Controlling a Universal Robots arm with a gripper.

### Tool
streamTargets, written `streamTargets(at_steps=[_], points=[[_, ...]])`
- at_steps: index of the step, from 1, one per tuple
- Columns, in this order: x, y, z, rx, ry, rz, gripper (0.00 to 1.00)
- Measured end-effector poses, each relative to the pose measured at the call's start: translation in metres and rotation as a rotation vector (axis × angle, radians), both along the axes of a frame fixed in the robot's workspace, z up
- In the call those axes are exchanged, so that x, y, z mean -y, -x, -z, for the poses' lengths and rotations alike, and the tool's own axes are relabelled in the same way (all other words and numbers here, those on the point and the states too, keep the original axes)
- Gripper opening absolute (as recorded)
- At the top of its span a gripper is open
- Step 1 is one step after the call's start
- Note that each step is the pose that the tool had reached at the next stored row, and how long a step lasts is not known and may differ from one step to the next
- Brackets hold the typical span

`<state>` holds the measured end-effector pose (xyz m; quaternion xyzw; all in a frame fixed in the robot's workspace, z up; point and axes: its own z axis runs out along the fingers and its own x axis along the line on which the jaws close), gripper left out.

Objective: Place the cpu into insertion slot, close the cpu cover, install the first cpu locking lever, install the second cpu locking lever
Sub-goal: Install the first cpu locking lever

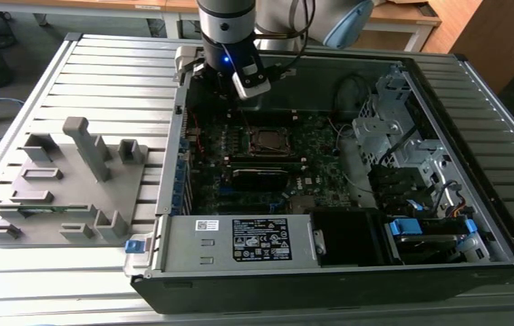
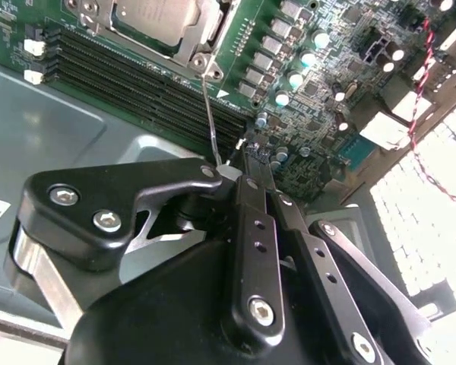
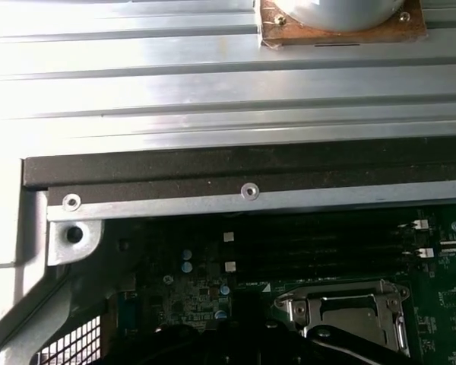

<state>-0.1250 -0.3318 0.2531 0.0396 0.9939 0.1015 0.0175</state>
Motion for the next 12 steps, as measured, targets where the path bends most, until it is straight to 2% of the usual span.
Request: streamTargets(at_steps=[6,12], points=[[0.0000,-0.0090,0.0001,-0.0001,-0.0006,0.000,0.11],[0.0000,-0.0229,0.0001,-0.0002,-0.0006,0.000,0.11]])
